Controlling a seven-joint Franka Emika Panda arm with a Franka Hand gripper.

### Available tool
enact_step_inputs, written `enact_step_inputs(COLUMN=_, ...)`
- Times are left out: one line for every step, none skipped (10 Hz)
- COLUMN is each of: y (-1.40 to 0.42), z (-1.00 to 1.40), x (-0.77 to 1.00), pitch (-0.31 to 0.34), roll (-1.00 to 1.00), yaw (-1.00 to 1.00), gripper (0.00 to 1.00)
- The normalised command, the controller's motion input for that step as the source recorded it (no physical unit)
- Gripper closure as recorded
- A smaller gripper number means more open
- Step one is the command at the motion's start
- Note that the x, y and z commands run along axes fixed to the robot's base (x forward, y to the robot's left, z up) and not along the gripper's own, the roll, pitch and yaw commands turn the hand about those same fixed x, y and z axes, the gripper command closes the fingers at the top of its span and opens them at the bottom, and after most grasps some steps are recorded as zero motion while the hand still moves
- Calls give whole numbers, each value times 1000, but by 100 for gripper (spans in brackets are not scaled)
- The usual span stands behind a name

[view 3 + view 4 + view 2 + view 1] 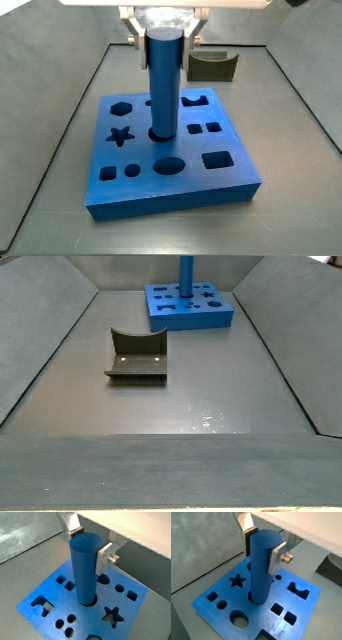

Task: Pick up the round object. Move up. Move to above the board. Insert the round object.
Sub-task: Insert the round object.

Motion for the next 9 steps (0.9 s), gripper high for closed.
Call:
enact_step_inputs(y=-146, z=-346, x=-29, pitch=0, roll=0, yaw=0, gripper=100)
enact_step_inputs(y=-157, z=-226, x=0, pitch=0, roll=0, yaw=0, gripper=100)
enact_step_inputs(y=0, z=0, x=0, pitch=0, roll=-14, yaw=0, gripper=100)
enact_step_inputs(y=0, z=-40, x=0, pitch=0, roll=0, yaw=0, gripper=100)
enact_step_inputs(y=203, z=-243, x=-249, pitch=63, roll=46, yaw=-49, gripper=100)
enact_step_inputs(y=146, z=-120, x=-237, pitch=0, roll=0, yaw=-71, gripper=100)
enact_step_inputs(y=0, z=0, x=0, pitch=0, roll=11, yaw=0, gripper=100)
enact_step_inputs(y=-169, z=-1000, x=0, pitch=0, roll=251, yaw=0, gripper=100)
enact_step_inputs(y=-160, z=-1000, x=74, pitch=0, roll=57, yaw=-3, gripper=100)
